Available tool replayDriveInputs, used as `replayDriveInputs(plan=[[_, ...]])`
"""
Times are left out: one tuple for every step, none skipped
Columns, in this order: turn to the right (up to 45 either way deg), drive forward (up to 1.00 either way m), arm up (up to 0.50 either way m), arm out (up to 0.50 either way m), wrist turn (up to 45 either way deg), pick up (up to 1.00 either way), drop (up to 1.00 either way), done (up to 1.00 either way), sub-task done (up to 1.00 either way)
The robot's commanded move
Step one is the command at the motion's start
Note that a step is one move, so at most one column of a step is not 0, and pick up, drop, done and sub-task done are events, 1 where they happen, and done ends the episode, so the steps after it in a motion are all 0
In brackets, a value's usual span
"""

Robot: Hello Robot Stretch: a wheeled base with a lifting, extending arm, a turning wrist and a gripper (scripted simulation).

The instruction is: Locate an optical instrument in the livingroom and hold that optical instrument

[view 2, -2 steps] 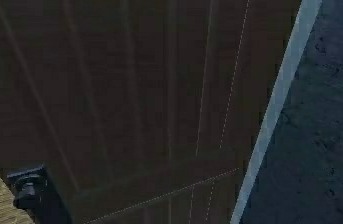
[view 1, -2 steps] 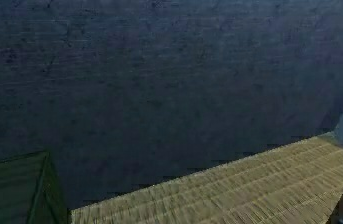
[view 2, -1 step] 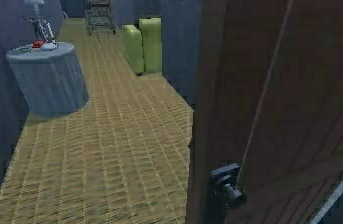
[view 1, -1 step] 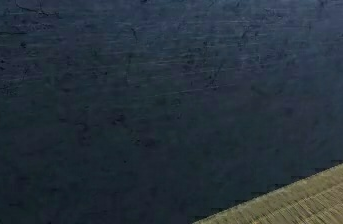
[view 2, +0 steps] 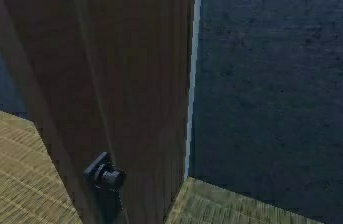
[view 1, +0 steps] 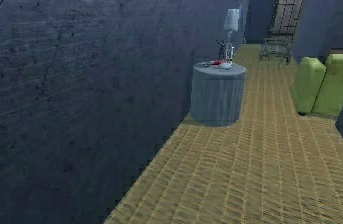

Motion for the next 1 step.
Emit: replayDriveInputs(plan=[[21.0, 0.0, 0.0, 0.0, 0.0, 0.0, 0.0, 0.0, 0.0]])
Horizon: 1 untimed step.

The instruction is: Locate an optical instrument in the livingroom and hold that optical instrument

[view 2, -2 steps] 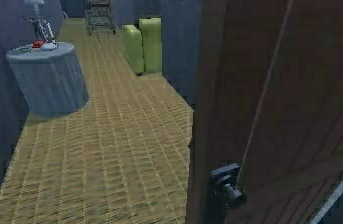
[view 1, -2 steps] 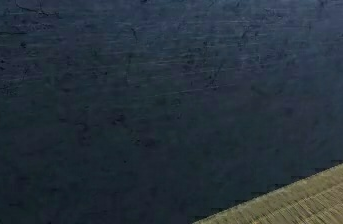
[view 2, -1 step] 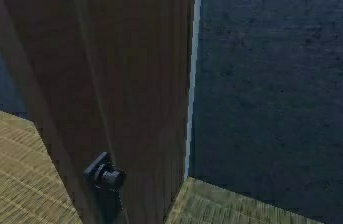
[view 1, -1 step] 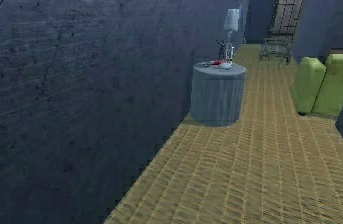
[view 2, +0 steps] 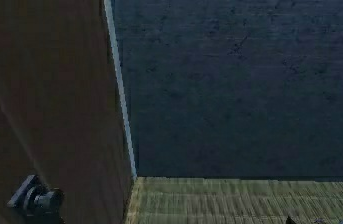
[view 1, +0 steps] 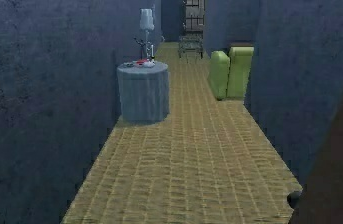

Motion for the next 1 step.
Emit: replayDriveInputs(plan=[[0.0, 1.0, 0.0, 0.0, 0.0, 0.0, 0.0, 0.0, 0.0]])
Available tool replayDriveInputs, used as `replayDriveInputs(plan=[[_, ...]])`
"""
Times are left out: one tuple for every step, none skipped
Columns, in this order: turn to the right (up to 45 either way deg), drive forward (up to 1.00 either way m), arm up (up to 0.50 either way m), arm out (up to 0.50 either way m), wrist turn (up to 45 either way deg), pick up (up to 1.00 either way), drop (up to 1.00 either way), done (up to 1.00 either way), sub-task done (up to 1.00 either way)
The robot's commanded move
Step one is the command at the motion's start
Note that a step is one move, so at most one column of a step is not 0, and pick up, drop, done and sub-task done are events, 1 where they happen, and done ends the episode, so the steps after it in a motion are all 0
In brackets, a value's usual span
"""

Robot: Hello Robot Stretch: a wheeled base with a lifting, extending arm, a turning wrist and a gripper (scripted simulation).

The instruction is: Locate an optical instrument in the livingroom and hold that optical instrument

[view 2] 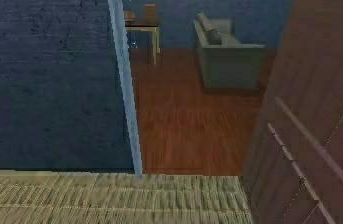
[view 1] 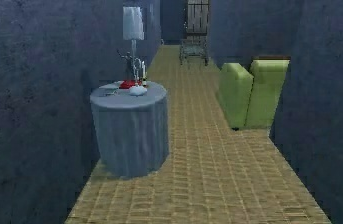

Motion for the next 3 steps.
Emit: replayDriveInputs(plan=[[0.0, 1.0, 0.0, 0.0, 0.0, 0.0, 0.0, 0.0, 0.0], [-45.0, 0.0, 0.0, 0.0, 0.0, 0.0, 0.0, 0.0, 0.0], [-45.0, 0.0, 0.0, 0.0, 0.0, 0.0, 0.0, 0.0, 0.0]])
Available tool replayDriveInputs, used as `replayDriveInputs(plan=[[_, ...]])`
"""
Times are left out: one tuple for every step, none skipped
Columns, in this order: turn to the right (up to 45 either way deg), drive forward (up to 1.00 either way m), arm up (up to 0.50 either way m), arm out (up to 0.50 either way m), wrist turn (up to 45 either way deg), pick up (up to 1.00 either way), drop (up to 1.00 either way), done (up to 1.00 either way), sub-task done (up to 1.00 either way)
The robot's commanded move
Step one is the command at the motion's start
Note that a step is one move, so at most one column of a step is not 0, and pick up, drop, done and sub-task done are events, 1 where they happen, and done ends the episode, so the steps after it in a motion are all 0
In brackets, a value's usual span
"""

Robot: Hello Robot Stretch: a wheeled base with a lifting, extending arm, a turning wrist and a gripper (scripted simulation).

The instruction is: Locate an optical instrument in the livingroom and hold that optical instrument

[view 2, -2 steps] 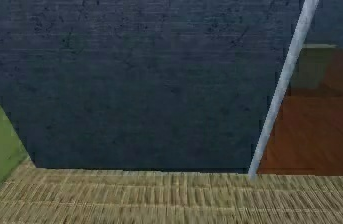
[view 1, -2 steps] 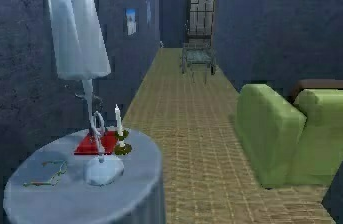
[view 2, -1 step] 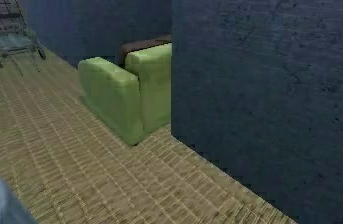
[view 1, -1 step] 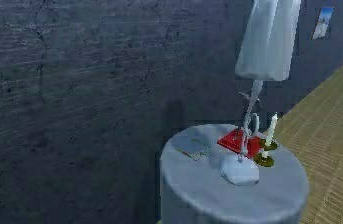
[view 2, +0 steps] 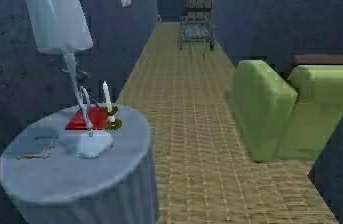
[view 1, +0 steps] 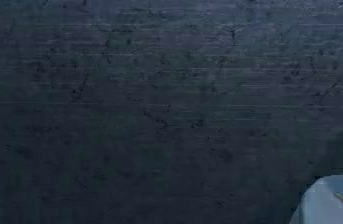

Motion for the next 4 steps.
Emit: replayDriveInputs(plan=[[-33.0, 0.0, 0.0, 0.0, 0.0, 0.0, 0.0, 0.0, 0.0], [-3.0, 0.0, 0.0, 0.0, 0.0, 0.0, 0.0, 0.0, 0.0], [45.0, 0.0, 0.0, 0.0, 0.0, 0.0, 0.0, 0.0, 0.0], [36.0, 0.0, 0.0, 0.0, 0.0, 0.0, 0.0, 0.0, 0.0]])
